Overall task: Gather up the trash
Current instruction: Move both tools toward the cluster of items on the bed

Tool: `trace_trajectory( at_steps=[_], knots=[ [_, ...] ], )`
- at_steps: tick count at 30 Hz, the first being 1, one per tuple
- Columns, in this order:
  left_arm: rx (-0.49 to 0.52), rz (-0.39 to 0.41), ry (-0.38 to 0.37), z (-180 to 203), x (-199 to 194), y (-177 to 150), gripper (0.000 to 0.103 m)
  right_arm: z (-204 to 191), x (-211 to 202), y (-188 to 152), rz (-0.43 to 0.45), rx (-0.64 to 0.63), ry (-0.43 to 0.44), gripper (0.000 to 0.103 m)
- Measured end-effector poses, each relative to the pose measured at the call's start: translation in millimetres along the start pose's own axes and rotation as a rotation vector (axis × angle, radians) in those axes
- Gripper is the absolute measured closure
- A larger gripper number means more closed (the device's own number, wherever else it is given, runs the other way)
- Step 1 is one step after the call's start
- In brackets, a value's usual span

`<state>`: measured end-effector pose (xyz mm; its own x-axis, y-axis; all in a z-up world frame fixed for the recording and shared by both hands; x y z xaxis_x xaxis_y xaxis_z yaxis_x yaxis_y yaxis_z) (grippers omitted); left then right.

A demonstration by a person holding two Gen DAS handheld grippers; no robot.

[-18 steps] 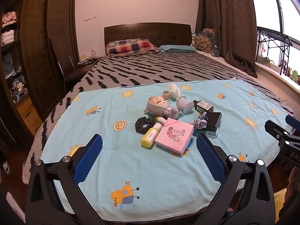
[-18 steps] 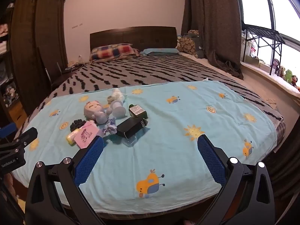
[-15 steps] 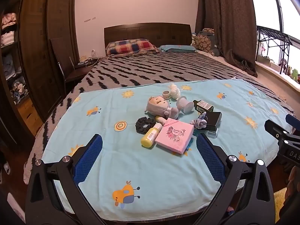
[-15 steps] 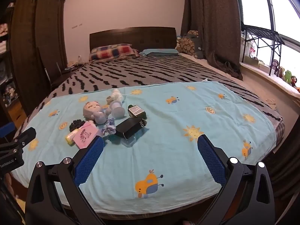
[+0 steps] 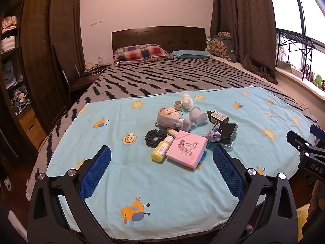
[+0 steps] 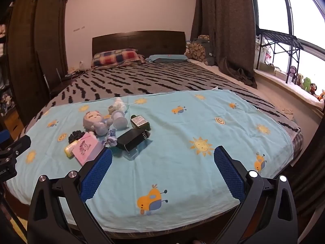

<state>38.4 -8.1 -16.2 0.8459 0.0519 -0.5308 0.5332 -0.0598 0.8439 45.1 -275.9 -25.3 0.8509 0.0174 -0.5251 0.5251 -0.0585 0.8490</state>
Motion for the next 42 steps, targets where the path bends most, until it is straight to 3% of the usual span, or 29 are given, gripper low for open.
trace_trajectory(
  at_steps=[42],
  knots=[
    [0.013,-0.008,0.002,-2.1,-3.0,-4.5,0.008,-0.5,-0.6,0.8,0.003,0.003,0.011,0.003]
  ],
)
Point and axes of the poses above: each gripper's, at about its wrist camera, not at the fingertips, and x roughly the way its jaws point, z to its right, y to its top, the point moved 5 cm from there along x, roughly the way its jaws point, and after that the axes turned 2 degrees about y, right-handed, at the moved point
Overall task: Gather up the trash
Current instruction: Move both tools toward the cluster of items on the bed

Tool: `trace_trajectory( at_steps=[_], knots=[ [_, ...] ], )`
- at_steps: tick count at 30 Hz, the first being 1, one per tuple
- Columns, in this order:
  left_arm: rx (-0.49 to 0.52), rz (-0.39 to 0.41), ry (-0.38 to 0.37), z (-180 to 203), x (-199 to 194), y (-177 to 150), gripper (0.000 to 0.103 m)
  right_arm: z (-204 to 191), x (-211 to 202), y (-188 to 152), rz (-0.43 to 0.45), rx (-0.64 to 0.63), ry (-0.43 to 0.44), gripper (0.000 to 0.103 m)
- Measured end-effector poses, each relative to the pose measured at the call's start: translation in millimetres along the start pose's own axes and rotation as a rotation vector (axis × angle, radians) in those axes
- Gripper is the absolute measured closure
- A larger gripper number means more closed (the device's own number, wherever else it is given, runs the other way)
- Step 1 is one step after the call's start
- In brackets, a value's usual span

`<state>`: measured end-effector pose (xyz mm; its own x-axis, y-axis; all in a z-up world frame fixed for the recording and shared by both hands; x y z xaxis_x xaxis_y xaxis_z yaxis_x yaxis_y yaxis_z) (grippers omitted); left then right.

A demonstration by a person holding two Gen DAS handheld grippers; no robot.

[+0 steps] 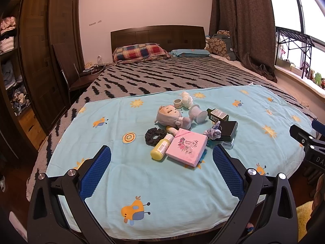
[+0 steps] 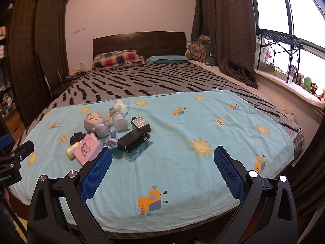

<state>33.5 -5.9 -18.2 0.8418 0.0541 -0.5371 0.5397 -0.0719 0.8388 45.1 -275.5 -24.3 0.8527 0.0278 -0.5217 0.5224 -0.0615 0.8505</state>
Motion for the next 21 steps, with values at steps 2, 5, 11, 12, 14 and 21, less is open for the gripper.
trace_trajectory(
  at_steps=[2,5,11,12,14,21],
  knots=[
    [0.002,0.0,0.004,-1.0,-0.4,0.0,0.008,0.5,-0.7,-0.1,0.0,0.0,0.0,0.003],
    [0.002,-0.001,0.009,-2.2,0.2,0.4,0.008,0.4,-1.2,0.4,0.006,-0.001,-0.001,0.003],
    [0.007,-0.003,0.015,-3.4,1.4,-0.6,0.008,-0.9,-3.8,3.8,0.039,-0.01,0.02,0.003],
    [0.01,-0.001,0.014,-3.0,2.3,-0.9,0.008,0.1,-4.2,4.0,0.046,-0.017,0.015,0.003],
    [0.021,0.001,0.009,-1.8,3.6,-2.0,0.008,1.0,-3.3,3.9,0.052,-0.022,0.0,0.003],
    [-0.007,-0.046,-0.027,-5.8,16.7,-10.8,0.008,0.2,7.7,-2.1,0.031,-0.036,0.002,0.003]
  ],
)
Point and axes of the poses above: each gripper's, at about its wrist camera, not at the fingertips, and x roughly the way its jaws point, z to its right, y to its top, the point moved 5 cm from there along x, roughly the way its jaws point, and after that the axes turned 2 degrees about y, right-handed, at the moved point
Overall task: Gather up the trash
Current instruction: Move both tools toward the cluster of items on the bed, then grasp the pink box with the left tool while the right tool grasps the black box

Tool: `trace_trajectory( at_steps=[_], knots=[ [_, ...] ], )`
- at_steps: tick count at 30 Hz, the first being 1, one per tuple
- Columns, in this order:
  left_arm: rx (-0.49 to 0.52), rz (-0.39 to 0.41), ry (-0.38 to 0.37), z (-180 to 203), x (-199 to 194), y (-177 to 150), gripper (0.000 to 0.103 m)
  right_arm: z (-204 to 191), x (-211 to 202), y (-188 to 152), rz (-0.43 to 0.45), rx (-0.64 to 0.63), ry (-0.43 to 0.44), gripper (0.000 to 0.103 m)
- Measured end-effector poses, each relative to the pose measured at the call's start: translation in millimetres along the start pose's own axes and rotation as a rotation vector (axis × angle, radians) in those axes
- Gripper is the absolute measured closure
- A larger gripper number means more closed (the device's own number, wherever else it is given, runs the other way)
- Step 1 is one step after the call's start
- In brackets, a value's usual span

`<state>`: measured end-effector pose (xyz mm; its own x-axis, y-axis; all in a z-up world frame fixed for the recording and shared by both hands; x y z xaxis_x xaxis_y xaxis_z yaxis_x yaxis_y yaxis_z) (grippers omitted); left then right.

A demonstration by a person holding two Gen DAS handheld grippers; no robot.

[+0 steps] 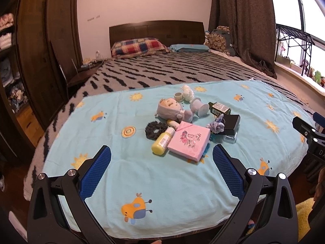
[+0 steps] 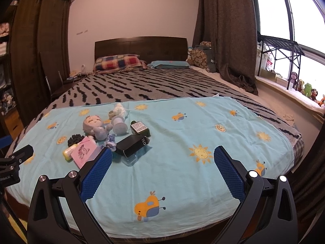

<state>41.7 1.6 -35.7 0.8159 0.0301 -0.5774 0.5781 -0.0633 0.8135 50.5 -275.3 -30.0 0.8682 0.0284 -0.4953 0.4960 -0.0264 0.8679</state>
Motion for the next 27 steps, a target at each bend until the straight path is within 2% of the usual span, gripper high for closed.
trace_trajectory(
  at_steps=[8,13,15,25,27],
  knots=[
    [0.006,-0.084,-0.037,2.7,32.4,-22.1,0.008,-4.3,35.5,-21.4,-0.086,0.016,0.033,0.003],
    [0.015,-0.144,-0.056,2.6,59.4,-33.2,0.008,-7.1,71.0,-33.0,-0.165,0.027,0.059,0.017],
    [0.022,-0.162,-0.07,4.6,70.7,-35.2,0.008,-10.9,82.9,-35.9,-0.185,0.026,0.073,0.018],
    [0.079,-0.244,-0.13,27.6,123.3,-39.4,0.013,-30.0,133.4,-32.2,-0.233,-0.036,0.114,0.018],
    [0.094,-0.254,-0.132,32.1,132.1,-38.0,0.013,-33.1,144.1,-30.5,-0.244,-0.057,0.125,0.015]
  ],
)
Point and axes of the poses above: each gripper's, at about its wrist camera, not at the fingertips, and x roughly the way its jaws point, z to its right, y to its top, the point moved 5 cm from there along x, roughly the way its jaws point, and after that the axes turned 2 degrees about y, right-handed, at the moved point
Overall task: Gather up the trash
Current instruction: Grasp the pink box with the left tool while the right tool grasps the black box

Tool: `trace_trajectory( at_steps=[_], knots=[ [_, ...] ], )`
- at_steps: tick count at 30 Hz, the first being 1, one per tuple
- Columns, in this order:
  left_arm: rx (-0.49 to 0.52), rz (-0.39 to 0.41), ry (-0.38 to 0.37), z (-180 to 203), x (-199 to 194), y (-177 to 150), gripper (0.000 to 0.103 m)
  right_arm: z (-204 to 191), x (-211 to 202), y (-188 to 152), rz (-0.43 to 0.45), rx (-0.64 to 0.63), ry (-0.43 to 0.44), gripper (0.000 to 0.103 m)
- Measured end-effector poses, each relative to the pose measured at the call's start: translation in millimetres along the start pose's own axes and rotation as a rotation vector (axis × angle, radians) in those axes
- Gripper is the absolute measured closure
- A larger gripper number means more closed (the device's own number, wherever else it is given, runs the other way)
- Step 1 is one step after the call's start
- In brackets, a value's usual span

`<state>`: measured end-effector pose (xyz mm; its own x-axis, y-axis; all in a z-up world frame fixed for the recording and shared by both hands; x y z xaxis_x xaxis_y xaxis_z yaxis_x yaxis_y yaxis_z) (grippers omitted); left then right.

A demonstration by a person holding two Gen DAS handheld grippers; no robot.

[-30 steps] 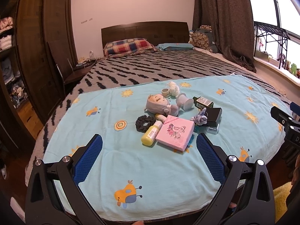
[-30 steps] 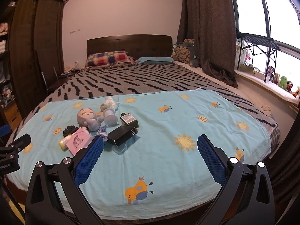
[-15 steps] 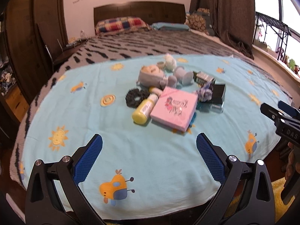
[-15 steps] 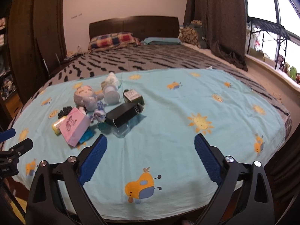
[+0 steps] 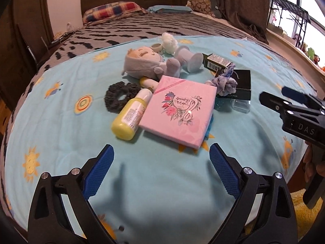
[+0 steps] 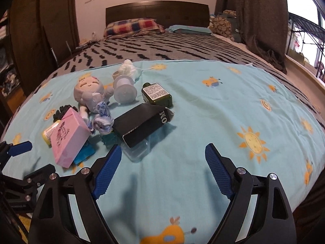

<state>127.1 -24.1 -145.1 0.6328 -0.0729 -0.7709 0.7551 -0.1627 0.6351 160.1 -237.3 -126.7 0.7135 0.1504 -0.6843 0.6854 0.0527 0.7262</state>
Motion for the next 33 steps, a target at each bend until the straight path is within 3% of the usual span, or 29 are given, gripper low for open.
trace_trajectory(
  at_steps=[9,27,33],
  knots=[
    [-0.001,-0.036,-0.032,4.1,31.2,15.2,0.013,-0.2,39.7,18.7,-0.047,-0.06,0.046,0.003],
    [-0.007,-0.046,-0.099,7.1,56.9,37.8,0.012,-19.9,83.4,41.6,-0.104,-0.084,0.191,0.003],
    [-0.009,-0.056,-0.127,3.6,59.5,36.1,0.025,-29.4,95.6,41.9,-0.139,-0.092,0.186,0.003]
  ],
)
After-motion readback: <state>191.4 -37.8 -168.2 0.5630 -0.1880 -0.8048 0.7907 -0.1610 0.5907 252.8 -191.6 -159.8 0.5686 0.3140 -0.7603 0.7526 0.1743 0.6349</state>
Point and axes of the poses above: each gripper's, at about its wrist camera, not at the fingertips, and x roughly the way its jaws point, z to its right, y to its top, the point moved 5 cm from there along x, roughly the way its jaws point, and after that the axes turned 2 degrees about y, right-handed, at the moved point
